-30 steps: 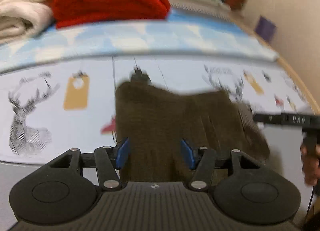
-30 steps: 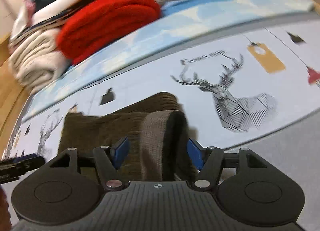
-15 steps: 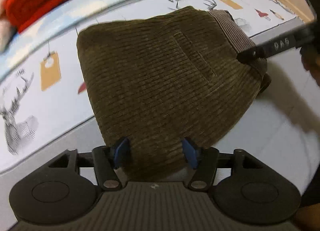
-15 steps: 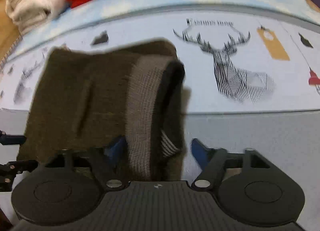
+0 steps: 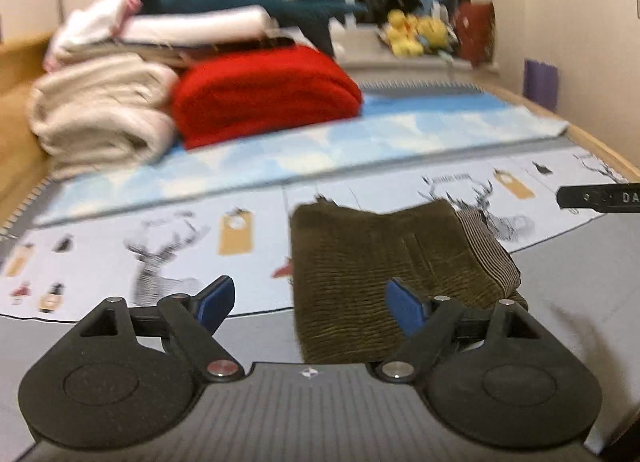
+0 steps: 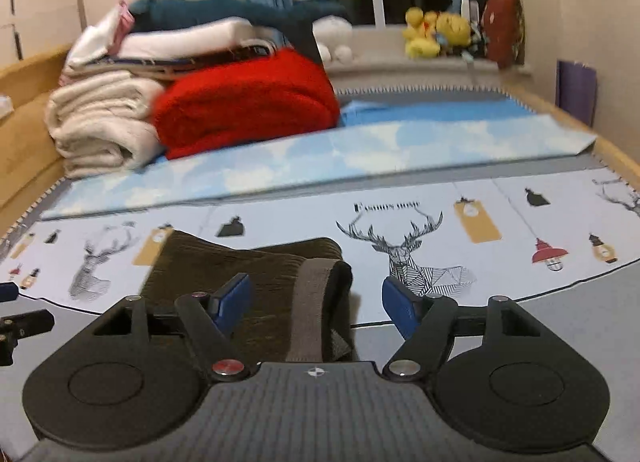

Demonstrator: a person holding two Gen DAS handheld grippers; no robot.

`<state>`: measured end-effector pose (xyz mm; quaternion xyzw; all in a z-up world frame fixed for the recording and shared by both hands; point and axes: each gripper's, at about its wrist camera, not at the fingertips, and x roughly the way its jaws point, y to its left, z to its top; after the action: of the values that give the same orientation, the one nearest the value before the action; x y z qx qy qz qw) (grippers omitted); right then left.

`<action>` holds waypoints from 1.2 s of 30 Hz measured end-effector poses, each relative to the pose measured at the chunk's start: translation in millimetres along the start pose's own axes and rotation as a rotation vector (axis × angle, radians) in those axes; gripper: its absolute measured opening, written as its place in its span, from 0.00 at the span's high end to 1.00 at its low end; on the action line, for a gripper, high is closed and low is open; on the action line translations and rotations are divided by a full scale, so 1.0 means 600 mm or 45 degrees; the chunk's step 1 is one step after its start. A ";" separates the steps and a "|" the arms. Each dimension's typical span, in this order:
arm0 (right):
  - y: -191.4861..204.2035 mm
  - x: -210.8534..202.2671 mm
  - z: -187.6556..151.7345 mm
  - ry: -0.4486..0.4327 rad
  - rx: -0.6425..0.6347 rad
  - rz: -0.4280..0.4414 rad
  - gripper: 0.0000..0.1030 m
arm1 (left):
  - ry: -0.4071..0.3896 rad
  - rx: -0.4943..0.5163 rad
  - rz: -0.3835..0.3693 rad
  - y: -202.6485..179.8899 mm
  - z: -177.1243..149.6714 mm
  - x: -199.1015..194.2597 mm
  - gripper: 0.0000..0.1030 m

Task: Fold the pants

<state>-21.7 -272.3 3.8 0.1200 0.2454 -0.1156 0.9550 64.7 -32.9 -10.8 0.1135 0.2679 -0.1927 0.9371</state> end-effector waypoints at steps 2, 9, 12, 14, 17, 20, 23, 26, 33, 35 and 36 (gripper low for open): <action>0.009 -0.031 -0.016 -0.017 -0.005 0.009 0.30 | -0.013 -0.037 0.013 -0.003 -0.014 -0.024 0.03; 0.032 -0.103 -0.073 -0.022 0.080 0.070 0.31 | 0.122 -0.251 -0.036 -0.018 -0.072 -0.078 0.01; 0.054 -0.119 -0.083 -0.075 -0.012 0.050 0.31 | 0.134 -0.191 0.001 -0.034 -0.074 -0.078 0.01; 0.063 -0.115 -0.087 -0.070 -0.055 0.026 0.31 | 0.147 -0.169 -0.001 -0.042 -0.076 -0.071 0.01; 0.065 -0.109 -0.091 -0.045 -0.062 0.003 0.31 | 0.190 -0.183 0.005 -0.046 -0.072 -0.057 0.01; 0.064 -0.103 -0.092 -0.010 -0.028 -0.001 0.31 | 0.199 -0.198 -0.001 -0.048 -0.066 -0.050 0.01; 0.072 -0.094 -0.090 0.028 -0.019 0.017 0.30 | 0.216 -0.176 0.012 -0.050 -0.081 -0.033 0.01; 0.084 -0.086 -0.092 0.035 -0.046 0.023 0.29 | 0.292 -0.199 -0.004 -0.044 -0.086 -0.009 0.01; 0.083 -0.054 -0.103 0.112 -0.065 0.003 0.29 | 0.325 -0.220 0.038 -0.025 -0.090 0.014 0.01; 0.083 -0.045 -0.106 0.134 -0.079 -0.013 0.29 | 0.323 -0.224 0.032 -0.025 -0.089 0.014 0.01; 0.083 -0.042 -0.107 0.144 -0.079 -0.015 0.29 | 0.324 -0.224 0.031 -0.026 -0.087 0.015 0.01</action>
<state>-57.8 -202.6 -29.9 0.0953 0.3032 -0.1064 0.9422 41.3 -33.0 -60.7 0.0578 0.3990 -0.1413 0.9042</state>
